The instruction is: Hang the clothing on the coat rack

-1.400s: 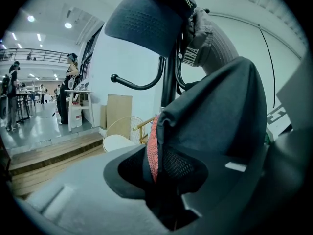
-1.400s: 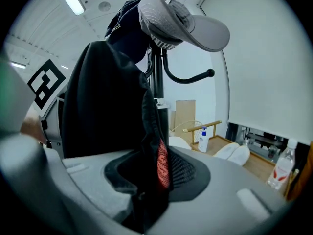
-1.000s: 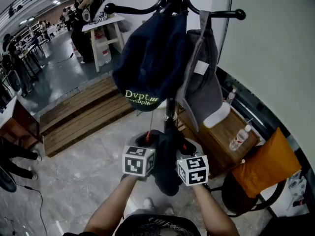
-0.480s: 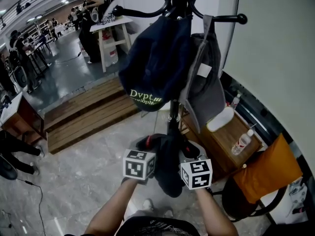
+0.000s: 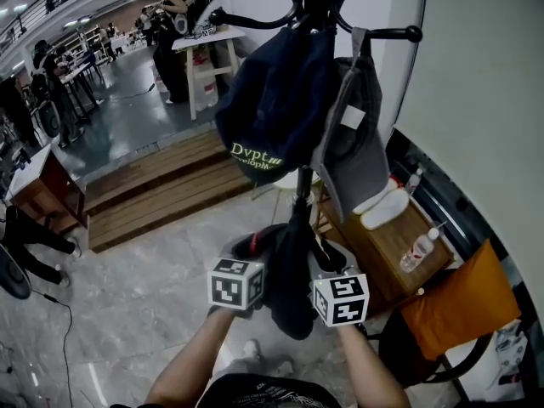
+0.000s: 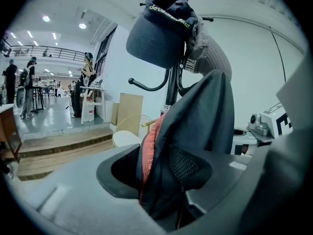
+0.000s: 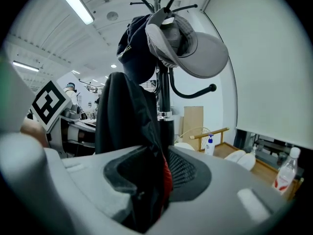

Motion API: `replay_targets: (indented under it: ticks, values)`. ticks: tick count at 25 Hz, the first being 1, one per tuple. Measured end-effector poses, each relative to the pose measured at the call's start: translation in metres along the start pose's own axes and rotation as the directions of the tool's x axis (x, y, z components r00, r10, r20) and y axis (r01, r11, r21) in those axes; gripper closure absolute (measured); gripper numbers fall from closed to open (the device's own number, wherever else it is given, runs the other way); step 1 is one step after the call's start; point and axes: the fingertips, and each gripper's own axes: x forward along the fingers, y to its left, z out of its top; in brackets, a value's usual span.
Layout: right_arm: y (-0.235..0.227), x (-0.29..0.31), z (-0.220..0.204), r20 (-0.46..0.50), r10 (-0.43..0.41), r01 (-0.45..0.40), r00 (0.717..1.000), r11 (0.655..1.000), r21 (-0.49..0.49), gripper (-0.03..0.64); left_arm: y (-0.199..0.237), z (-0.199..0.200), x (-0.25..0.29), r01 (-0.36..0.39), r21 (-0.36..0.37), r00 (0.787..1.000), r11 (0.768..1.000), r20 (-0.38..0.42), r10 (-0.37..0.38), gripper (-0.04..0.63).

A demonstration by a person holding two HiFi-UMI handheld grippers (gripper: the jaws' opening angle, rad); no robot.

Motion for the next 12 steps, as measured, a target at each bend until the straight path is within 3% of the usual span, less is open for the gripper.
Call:
replay_targets:
  ticks: [12]
  values:
    - [0.015, -0.018, 0.015, 0.04, 0.005, -0.005, 0.999, 1.0, -0.006, 0.5, -0.008, 0.006, -0.031, -0.004, 0.002, 0.999, 1.0, 0.035, 0.004, 0.436]
